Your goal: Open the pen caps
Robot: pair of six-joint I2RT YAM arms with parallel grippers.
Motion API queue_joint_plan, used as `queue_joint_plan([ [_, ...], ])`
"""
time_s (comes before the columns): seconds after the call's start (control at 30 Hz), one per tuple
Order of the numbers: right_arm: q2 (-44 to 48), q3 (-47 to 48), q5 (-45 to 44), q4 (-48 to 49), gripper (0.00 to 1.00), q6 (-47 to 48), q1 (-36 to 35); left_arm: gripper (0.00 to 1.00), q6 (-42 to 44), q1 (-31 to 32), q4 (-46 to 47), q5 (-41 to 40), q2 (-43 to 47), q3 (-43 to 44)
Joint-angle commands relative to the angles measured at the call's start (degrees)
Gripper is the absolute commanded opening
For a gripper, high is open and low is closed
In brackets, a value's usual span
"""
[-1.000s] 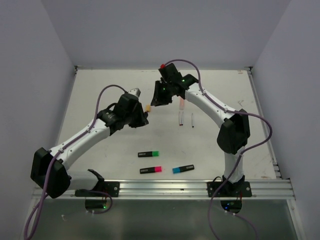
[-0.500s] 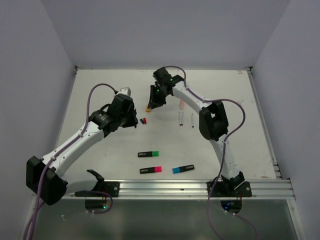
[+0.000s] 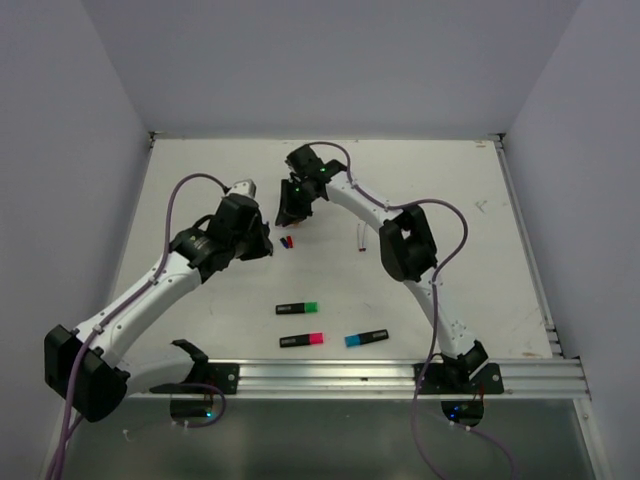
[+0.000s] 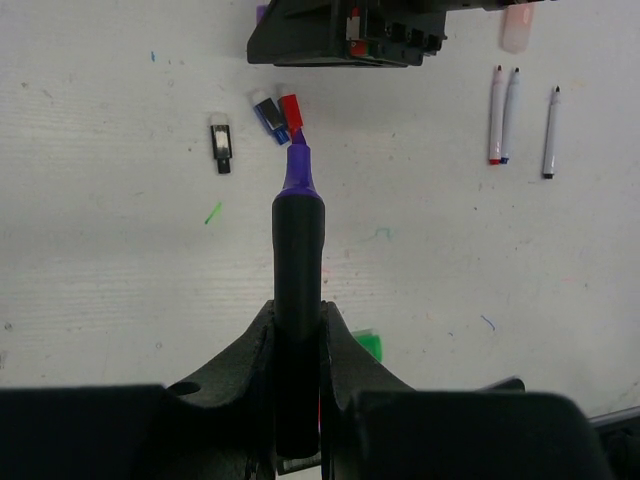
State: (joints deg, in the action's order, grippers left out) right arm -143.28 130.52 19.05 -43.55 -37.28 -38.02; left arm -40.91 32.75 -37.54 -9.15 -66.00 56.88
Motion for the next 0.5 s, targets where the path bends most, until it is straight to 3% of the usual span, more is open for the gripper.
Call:
queue_joint_plan([
  [0.0, -0.9, 2.5, 0.9, 1.1, 0.04, -1.7, -0.3, 0.0, -0.8, -0.3, 0.5, 0.0, 2.1, -0.4],
  [0.37, -5.0, 5.9, -0.6, 0.9, 0.1, -2.0, -0.4, 0.0, -0.6, -0.3, -0.2, 0.3, 3.2, 0.4],
  [0.47, -6.1, 7.3, -0.4, 1.0, 0.18, -2.4, -0.4, 0.0, -0.3, -0.4, -0.3, 0.5, 3.2, 0.3],
])
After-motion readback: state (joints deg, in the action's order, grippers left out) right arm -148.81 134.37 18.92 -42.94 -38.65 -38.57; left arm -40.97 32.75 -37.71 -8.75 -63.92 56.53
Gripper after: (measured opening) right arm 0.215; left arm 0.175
